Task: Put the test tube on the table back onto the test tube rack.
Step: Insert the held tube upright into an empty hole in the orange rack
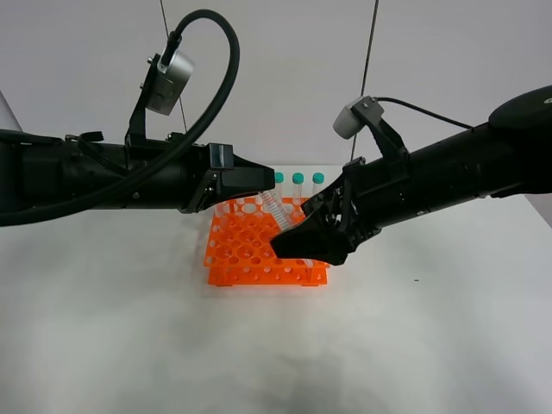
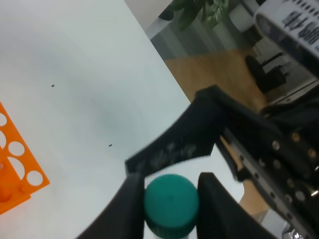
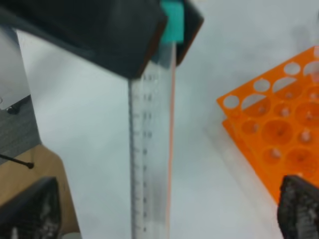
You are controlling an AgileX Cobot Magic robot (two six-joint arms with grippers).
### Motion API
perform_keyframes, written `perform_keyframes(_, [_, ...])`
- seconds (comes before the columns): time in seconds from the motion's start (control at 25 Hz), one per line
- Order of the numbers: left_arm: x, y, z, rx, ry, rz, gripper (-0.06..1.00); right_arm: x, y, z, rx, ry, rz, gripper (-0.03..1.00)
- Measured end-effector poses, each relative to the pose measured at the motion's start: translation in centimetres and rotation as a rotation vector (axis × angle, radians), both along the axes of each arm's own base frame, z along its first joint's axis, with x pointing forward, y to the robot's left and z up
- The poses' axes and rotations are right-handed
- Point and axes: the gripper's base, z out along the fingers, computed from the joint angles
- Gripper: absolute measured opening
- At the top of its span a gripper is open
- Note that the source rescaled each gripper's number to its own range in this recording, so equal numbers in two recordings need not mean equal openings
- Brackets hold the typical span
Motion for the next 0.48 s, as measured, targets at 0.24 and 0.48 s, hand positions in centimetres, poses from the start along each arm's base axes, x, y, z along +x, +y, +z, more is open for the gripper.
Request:
perform_keyframes(0.24, [0.0,0.0,0.0,0.000,0.000,0.000,0.00,0.3,-0.2,4.7,-0.084,0.042,0.003,1.00])
perform_keyframes(0.48, [0.0,0.0,0.0,0.002,-0.001,0.002,0.00,1.2,-2.5,8.4,-0.322,0.100,-0.239,1.00])
